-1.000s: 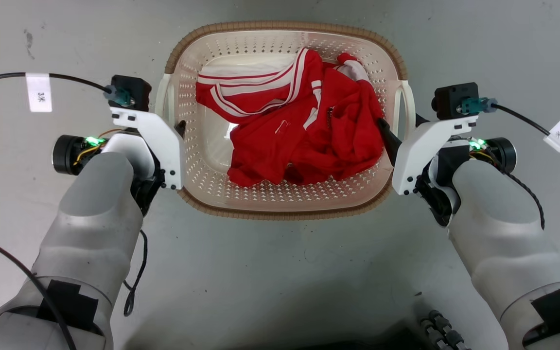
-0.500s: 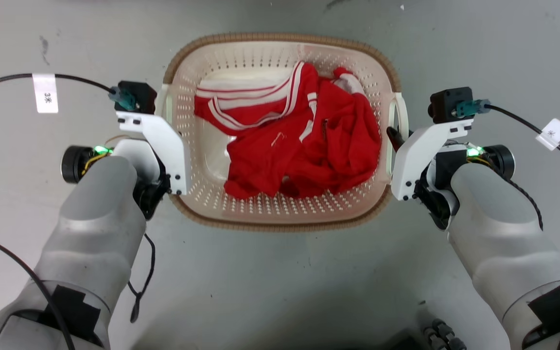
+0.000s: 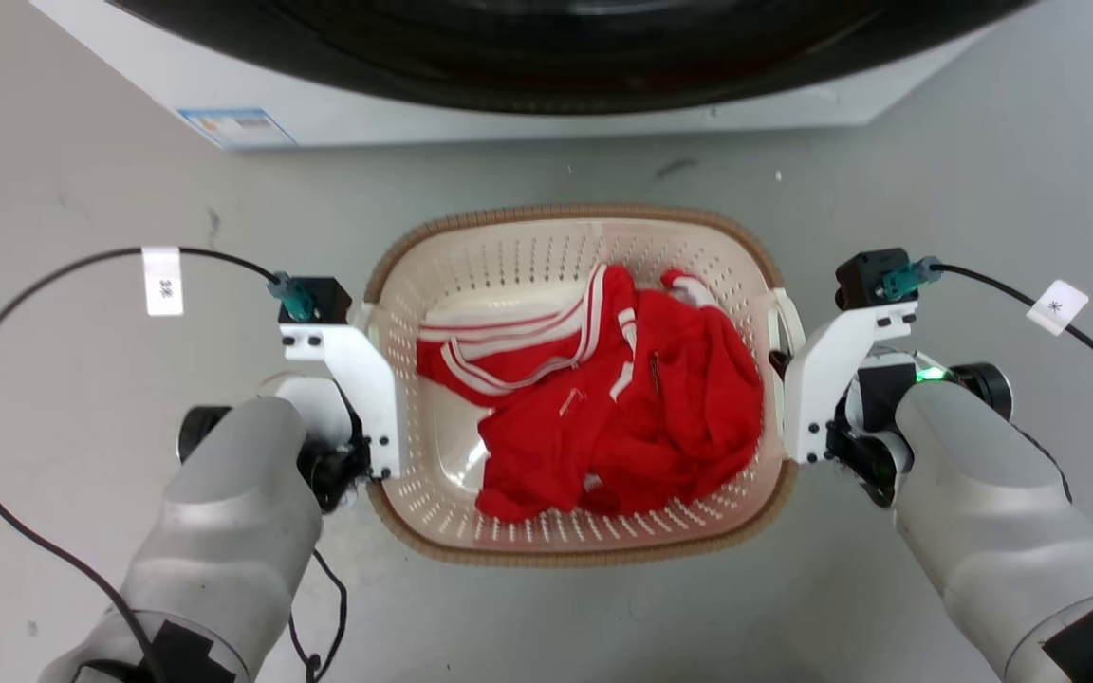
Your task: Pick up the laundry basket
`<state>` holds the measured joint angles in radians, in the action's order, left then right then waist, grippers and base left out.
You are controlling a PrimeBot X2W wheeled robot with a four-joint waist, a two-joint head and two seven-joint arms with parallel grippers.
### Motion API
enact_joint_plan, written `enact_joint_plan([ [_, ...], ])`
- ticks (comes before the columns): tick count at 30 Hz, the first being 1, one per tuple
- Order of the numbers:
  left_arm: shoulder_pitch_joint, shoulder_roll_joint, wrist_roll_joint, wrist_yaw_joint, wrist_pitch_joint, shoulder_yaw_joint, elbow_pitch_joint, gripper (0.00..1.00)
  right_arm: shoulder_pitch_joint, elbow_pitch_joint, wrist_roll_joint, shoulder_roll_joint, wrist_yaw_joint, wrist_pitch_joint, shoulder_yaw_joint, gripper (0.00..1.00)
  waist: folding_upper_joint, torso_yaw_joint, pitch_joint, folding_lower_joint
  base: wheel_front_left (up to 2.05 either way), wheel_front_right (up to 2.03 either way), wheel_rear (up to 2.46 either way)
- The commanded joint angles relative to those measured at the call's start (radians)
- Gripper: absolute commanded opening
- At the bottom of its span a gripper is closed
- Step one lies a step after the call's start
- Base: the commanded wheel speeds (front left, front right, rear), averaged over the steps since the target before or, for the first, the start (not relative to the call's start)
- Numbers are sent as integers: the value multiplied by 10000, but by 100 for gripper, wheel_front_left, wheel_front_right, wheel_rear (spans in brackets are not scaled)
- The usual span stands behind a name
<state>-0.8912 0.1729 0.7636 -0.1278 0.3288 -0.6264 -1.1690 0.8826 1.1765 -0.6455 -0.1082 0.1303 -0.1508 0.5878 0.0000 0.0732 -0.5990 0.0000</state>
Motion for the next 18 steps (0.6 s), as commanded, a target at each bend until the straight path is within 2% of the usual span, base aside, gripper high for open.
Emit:
enact_joint_plan([
  [1, 168, -156, 86, -44, 133, -105, 42, 0, -149, -97, -99, 8, 7, -127, 137, 0, 0, -267, 834, 0, 0, 0, 0],
  [18, 1050, -380, 1368, -67, 1786, -885, -14, 0, -1164, -74, -1600, -393, 16, -2473, 1032, 0, 0, -662, 4011, 0, 0, 0, 0],
])
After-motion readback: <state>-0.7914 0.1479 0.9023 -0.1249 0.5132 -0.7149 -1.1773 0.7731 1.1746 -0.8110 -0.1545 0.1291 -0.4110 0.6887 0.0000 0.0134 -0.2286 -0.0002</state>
